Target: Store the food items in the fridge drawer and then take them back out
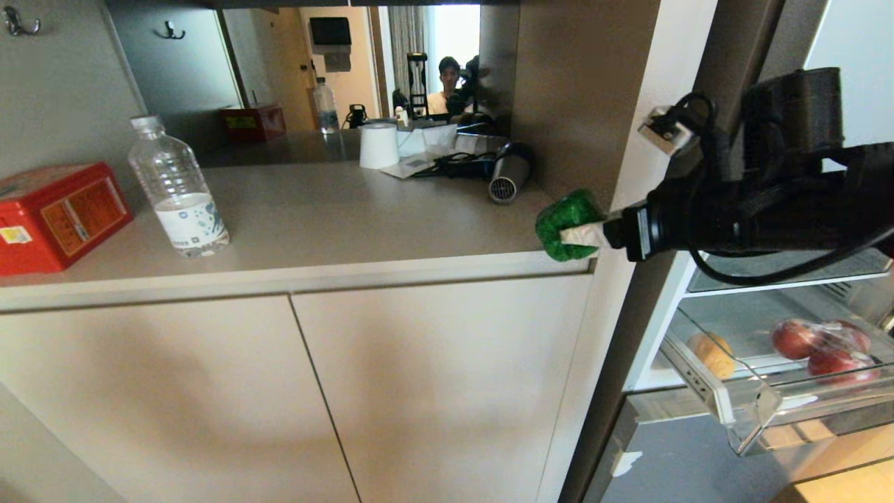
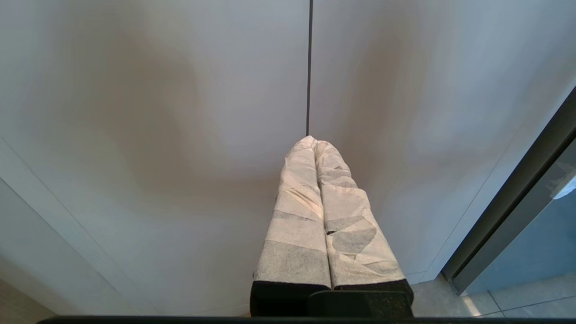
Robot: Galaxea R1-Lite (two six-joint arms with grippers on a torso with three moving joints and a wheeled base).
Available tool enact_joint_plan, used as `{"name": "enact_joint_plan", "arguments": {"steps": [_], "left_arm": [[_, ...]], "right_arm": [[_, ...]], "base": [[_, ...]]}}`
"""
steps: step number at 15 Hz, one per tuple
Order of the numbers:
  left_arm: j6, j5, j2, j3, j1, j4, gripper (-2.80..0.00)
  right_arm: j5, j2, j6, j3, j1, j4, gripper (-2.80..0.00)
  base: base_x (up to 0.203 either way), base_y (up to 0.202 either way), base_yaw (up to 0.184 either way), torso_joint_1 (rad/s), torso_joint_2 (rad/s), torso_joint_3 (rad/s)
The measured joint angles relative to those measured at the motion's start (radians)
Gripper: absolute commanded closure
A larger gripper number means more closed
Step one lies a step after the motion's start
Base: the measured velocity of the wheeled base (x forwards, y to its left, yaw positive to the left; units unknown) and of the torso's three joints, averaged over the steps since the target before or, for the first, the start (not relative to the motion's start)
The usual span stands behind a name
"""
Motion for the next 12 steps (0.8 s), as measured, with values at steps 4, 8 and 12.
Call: {"name": "enact_joint_plan", "arguments": {"steps": [4, 8, 12], "left_arm": [[0.000, 0.000, 0.000, 0.000, 0.000, 0.000, 0.00], [0.000, 0.000, 0.000, 0.000, 0.000, 0.000, 0.00], [0.000, 0.000, 0.000, 0.000, 0.000, 0.000, 0.00]], "right_arm": [[-0.233, 0.125, 0.121, -0.171, 0.107, 0.000, 0.00], [-0.454, 0.234, 0.206, -0.305, 0.158, -0.001, 0.00], [-0.596, 0.326, 0.211, -0.347, 0.166, -0.075, 0.00]], "base": [[0.000, 0.000, 0.000, 0.000, 0.00, 0.000], [0.000, 0.000, 0.000, 0.000, 0.00, 0.000], [0.000, 0.000, 0.000, 0.000, 0.00, 0.000]]}}
